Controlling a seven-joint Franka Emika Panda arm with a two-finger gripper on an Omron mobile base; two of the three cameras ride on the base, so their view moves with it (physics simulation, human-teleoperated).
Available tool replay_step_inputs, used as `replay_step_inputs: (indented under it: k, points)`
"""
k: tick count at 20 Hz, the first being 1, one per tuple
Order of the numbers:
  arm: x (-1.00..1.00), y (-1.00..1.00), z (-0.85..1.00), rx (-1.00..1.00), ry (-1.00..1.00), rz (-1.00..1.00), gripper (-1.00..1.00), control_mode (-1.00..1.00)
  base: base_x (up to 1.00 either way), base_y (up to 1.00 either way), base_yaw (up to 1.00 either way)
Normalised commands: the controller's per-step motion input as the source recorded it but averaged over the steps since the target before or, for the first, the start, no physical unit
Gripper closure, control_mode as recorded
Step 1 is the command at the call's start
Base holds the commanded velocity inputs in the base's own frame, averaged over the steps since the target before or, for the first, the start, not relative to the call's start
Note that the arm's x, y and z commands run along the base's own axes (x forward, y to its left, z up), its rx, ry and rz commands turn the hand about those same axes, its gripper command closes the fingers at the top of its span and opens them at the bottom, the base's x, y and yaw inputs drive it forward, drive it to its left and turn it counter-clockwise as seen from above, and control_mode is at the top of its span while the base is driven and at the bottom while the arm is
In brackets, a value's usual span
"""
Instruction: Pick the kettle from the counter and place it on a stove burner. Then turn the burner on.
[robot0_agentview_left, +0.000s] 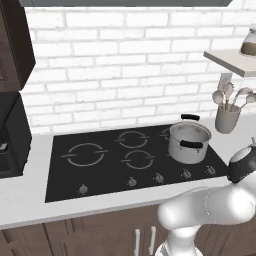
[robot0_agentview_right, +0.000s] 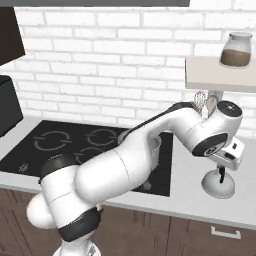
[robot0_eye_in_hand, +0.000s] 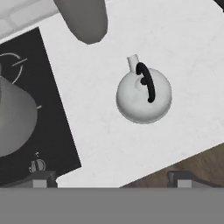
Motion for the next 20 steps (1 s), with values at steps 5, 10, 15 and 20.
replay_step_inputs:
  k: [5, 10, 15, 20]
  points:
    - [0.04, -0.22, -0.15, 0.0, 0.1, 0.0, -1.0, -1.0, 0.0, 0.0, 0.0]
    - [0.0, -0.65, -0.35, 0.04, 0.05, 0.0, -1.0, -1.0, 0.0, 0.0, 0.0]
    - [0.08, -0.29, -0.35, 0.06, 0.01, 0.02, -1.0, -1.0, 0.0, 0.0, 0.0]
    - [0.18, -0.06, -0.45, 0.04, 0.0, 0.04, -1.0, -1.0, 0.0, 0.0, 0.0]
